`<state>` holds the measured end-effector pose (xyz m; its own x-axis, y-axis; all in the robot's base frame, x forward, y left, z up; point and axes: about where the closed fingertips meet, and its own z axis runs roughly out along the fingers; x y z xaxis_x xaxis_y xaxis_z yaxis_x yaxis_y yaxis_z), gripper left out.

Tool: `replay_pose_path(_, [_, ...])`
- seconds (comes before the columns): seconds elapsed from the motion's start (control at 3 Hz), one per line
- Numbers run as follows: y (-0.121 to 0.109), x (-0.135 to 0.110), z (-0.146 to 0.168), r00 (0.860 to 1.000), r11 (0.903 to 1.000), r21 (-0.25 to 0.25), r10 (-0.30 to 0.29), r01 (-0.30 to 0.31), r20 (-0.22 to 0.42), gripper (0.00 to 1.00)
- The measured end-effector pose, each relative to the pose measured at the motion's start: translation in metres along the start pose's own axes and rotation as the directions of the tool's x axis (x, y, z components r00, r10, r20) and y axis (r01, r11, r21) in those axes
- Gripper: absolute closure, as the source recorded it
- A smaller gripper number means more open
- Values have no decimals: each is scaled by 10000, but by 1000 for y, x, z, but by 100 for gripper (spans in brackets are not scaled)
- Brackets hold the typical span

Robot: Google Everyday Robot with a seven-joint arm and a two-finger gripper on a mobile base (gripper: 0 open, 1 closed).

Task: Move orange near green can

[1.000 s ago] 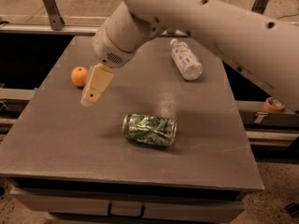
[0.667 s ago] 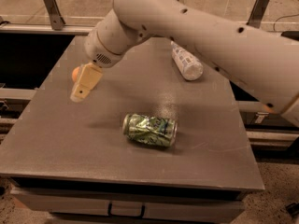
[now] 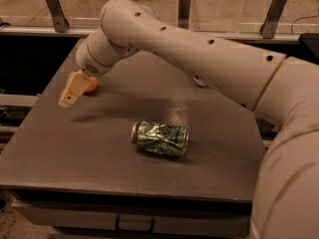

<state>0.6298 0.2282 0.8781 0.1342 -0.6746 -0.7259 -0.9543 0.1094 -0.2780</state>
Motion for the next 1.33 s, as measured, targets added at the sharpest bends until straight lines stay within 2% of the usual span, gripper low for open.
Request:
replay_pose_path(0.33, [-13,15,19,9988,9986,221,476,-473,-126,17])
replay_pose_path(0.67, [-20,27,19,9963,9956,466,828,-817,-216,40])
replay_pose_path(1.0, [-23,30,6,9952,9932,678,964,-950,-168,64])
replay_pose_path(1.33, [-25,21,-31,9965,9926,909,822,-805,-150,86])
